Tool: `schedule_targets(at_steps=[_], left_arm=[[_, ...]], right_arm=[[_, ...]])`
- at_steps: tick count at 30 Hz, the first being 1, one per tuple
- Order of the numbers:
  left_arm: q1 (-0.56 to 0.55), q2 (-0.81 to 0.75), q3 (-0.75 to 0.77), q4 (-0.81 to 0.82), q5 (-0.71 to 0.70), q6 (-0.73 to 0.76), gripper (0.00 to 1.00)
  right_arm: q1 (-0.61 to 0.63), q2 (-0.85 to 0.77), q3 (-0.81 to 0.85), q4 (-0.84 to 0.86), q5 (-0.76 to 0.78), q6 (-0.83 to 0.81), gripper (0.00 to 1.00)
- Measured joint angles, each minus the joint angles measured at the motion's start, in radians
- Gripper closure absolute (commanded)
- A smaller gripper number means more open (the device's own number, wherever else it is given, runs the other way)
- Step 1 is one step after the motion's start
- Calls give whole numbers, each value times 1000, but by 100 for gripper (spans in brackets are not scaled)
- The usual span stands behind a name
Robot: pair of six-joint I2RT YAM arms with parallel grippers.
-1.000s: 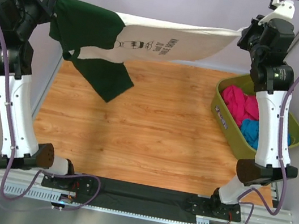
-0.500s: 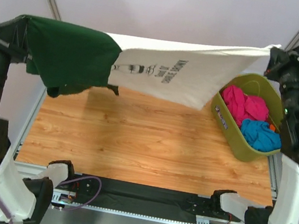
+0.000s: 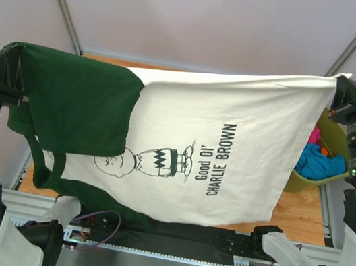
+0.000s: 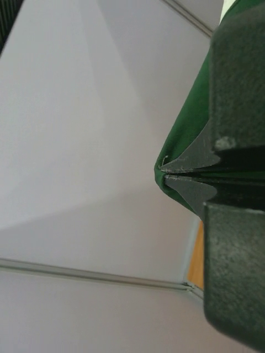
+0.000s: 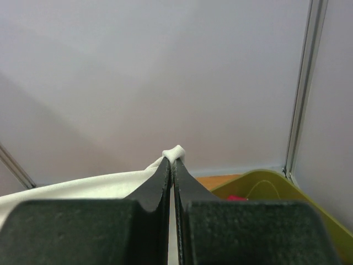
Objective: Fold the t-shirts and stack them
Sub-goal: Flatten the tshirt out
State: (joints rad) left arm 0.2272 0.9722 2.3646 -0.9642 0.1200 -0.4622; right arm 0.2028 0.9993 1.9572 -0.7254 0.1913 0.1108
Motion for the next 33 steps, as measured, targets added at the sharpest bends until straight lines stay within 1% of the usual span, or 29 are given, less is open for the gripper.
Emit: schedule_targets(at_steps=[4, 9, 12, 16, 21, 24, 27, 30, 33], left_arm=[[0, 51, -130, 14, 3, 6, 100], [0, 142, -345, 50, 5, 16, 100], [-1, 180, -504, 104, 7, 15, 100], [-2, 177, -733, 187, 8, 11, 100], [-5, 184, -962, 327, 8, -4, 100], [-24, 225, -1040, 421, -2, -4, 100], [-47, 304, -1066, 495, -18, -4, 100], [-52, 412, -1056, 557, -39, -4, 100], [-52, 539, -993, 584, -55, -2, 100]], right_arm=[[4, 71, -52, -3, 4, 0, 100], [6, 185, -193, 10, 6, 0, 100], [8, 252, -290, 29, 5, 5, 100], [10, 343, -381, 72, 6, 16, 100], [11, 489, -418, 155, 26, 20, 100], [11, 604, -404, 208, 44, 20, 100], [11, 750, -336, 231, 57, 19, 100], [11, 896, -217, 229, 63, 15, 100], [11, 1003, -112, 233, 69, 12, 100]])
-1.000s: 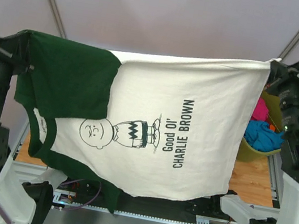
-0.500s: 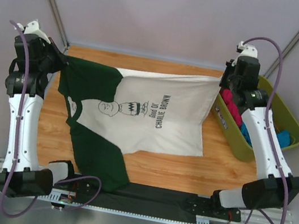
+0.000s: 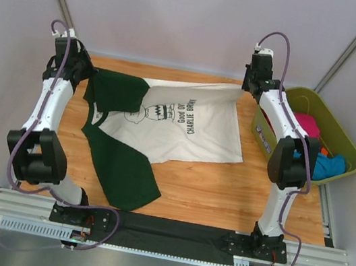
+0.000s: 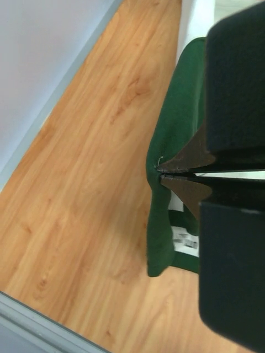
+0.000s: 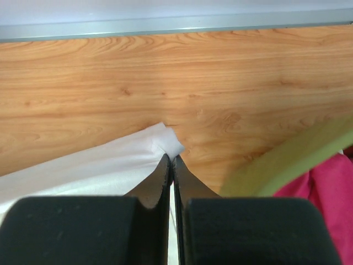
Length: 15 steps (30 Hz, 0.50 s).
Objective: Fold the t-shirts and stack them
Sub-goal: Flatten the tshirt out
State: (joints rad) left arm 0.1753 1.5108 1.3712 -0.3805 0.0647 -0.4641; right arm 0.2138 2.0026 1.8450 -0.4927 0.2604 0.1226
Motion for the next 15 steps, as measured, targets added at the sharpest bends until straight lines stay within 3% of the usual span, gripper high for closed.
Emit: schedule_targets(at_steps=[4, 15], left_arm=[[-1, 186, 167, 26, -1, 2, 100], [-3, 490, 474, 70, 17, -2, 100]], right_arm=[[0, 112, 131, -7, 7, -6, 100], [-3, 378, 475, 16, 25, -7, 100]])
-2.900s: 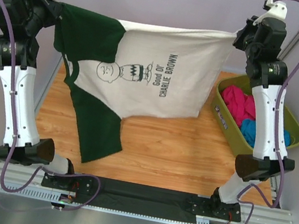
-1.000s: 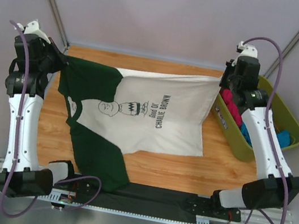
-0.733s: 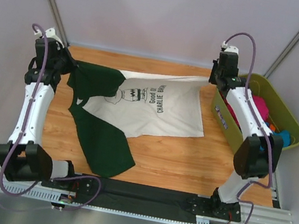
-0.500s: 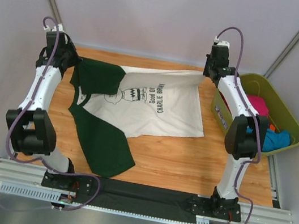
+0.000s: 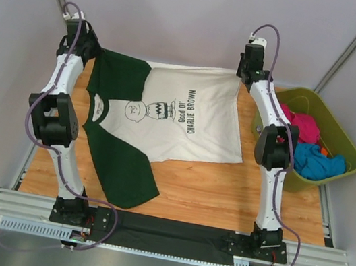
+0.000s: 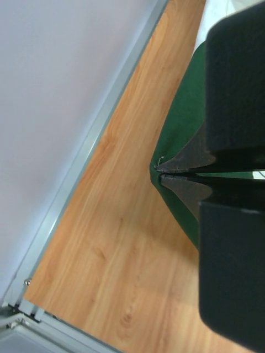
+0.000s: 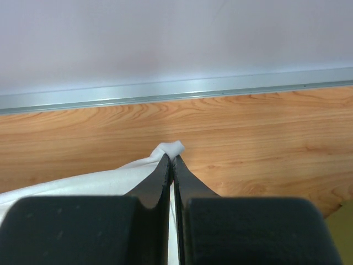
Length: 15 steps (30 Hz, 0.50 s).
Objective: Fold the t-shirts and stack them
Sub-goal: Flatten the tshirt out, then fold the tshirt
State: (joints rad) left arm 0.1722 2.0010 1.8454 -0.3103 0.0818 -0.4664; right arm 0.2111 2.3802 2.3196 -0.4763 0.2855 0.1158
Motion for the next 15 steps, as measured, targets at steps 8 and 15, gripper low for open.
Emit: schedule_targets(at_steps=[8, 15], left_arm=[[0, 248, 238, -14, 58, -1, 100], [0, 348, 364, -34, 110, -3, 100]], right_arm=[[-4, 114, 60, 19, 37, 11, 100], [-9, 133, 85, 21, 53, 15, 100]])
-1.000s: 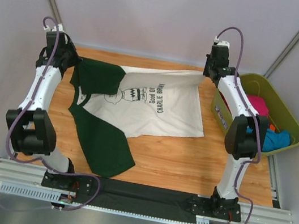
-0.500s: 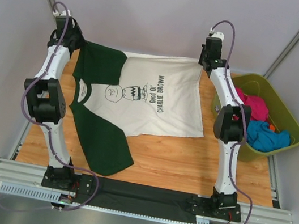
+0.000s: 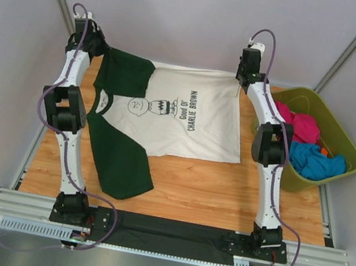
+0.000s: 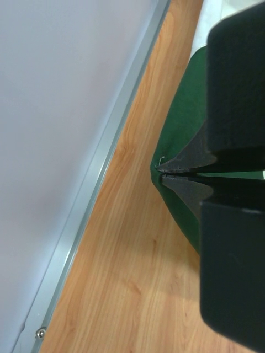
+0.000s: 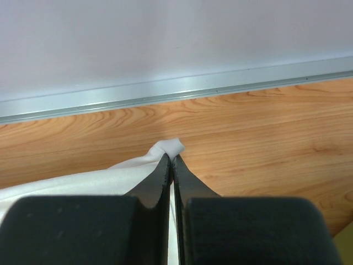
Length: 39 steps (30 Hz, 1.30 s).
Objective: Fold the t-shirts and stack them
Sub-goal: Fold the tshirt
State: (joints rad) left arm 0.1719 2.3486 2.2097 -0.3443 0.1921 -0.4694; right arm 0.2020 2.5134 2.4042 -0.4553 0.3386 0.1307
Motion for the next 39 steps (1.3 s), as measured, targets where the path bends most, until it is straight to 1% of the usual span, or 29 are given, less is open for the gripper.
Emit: schedule_targets(at_steps=[7, 11, 17, 22, 31, 39], left_arm=[[5, -5, -8, -41, 41, -1, 100], [19, -42, -60, -72, 66, -1, 100], [31, -101, -97, -121, 99, 0, 100], [31, -176, -175, -119, 113, 3, 100], [31, -192, -193, -156, 118, 8, 100], [32, -251, -256, -198, 95, 8, 100]], right_arm=[[-4, 0, -5, -2, 17, -1, 100], [-4, 0, -13, -3, 20, -2, 100], [-4, -4, -27, -3, 21, -10, 100], [-3, -34, -82, -3, 31, -25, 100], [-3, -98, -156, -13, 39, -29, 100], [-3, -144, -222, -31, 37, -27, 100]])
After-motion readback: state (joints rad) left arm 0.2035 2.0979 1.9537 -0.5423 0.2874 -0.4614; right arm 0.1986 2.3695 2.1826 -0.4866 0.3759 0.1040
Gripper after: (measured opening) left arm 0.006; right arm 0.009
